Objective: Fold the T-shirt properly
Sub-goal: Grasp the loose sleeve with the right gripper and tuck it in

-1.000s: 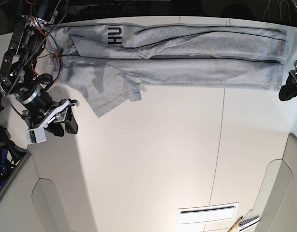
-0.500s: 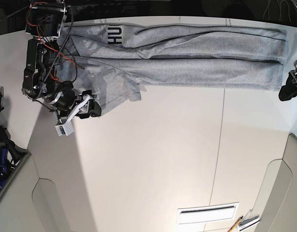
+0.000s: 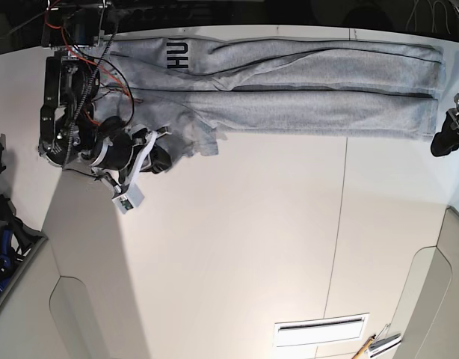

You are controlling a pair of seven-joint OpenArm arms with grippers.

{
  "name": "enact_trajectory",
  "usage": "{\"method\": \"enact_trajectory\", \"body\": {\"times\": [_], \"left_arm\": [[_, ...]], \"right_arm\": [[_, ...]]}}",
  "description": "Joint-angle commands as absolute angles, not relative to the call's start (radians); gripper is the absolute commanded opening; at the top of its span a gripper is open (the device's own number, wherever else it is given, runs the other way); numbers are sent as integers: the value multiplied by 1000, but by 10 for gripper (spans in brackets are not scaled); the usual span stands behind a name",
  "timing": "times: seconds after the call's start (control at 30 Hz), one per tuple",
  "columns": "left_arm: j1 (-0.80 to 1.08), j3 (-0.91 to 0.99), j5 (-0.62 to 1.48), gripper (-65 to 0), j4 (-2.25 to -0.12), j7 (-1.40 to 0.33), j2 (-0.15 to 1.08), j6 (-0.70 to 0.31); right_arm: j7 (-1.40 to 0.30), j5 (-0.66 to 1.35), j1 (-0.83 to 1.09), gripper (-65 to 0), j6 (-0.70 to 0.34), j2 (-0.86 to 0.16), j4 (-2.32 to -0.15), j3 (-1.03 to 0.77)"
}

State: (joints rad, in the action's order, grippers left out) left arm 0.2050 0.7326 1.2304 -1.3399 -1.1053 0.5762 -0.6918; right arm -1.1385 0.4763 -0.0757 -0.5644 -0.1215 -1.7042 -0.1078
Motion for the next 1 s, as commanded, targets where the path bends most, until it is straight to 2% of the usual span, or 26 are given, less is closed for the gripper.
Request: {"method": "enact_trajectory", "body": {"times": [0.0,0.17,0.37,0.73,0.83,0.87,0.97], "left_arm": [[200,741,1253,-354,-1356,-1089,604,-698],[199,741,1253,-354,-1356,-1088,604,-698],[200,741,1253,-354,-1356,-1088,604,-698],[200,741,1253,-354,-1356,-1089,604,-698],[200,741,1253,-354,-1356,-1070,604,-698],[200,741,1254,-354,-1356,-1065,604,-698],[200,741,1261,-354,-1356,-1065,604,-698]], "right_arm": [[-1128,493,-59,-650,-572,-126,-1766,-110],[-1126,498,109,-650,-571,-111,-1945,-109],[-1126,591,281,-650,-572,-62,-1986,-108],[-1126,636,344,-650,-572,-47,-1986,-102],[-1121,657,344,-396,-572,-47,-1986,-102],[-1121,675,344,-353,-573,-47,-1986,-102],[-1122,726,344,-345,-574,-47,-1986,-102]]}}
